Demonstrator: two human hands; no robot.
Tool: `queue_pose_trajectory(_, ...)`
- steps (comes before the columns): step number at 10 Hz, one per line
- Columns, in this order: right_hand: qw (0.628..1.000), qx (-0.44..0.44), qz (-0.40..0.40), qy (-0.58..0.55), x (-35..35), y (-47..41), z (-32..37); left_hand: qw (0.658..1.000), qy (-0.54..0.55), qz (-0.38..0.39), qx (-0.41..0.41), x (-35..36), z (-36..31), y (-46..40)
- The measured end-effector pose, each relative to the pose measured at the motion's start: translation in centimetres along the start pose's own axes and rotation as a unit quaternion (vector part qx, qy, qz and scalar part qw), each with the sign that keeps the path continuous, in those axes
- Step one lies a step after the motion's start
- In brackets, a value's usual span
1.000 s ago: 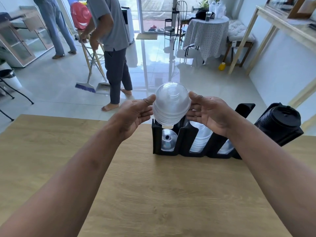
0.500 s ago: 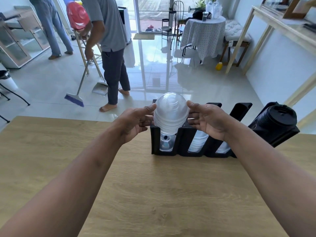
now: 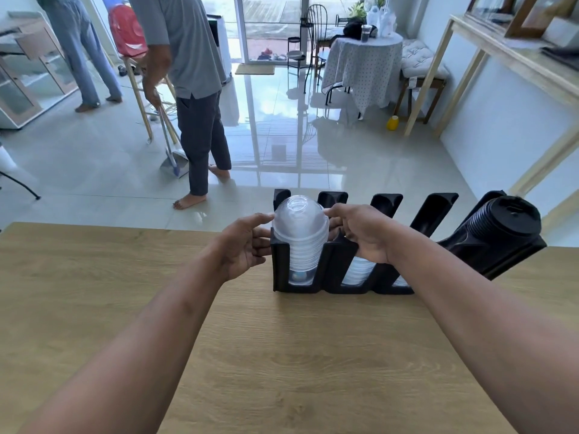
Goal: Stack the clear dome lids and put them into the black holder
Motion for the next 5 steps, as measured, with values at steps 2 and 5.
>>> queue_pose_trajectory(2,0.991,0.006,-0.03,0.127,0.0,-0.2,-0.2,0.999,-0.033,-0.033,-0.006,1.1,1.6,-0.5)
queue_pose_trajectory(5,0.955,-0.115,-0.094,0.256,0.1,1.4,0.8,0.995,0.033,-0.089,0.035,1.6,2.4,0.1)
Point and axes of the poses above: each hand's wrist, its own y-axis away from the middle knuckle, its own x-axis out of the palm, z = x × y, the point moved 2 cm from there along -y, towards the middle knuckle, and after that the axes turned 2 degrees about x, right-handed, at the moved point
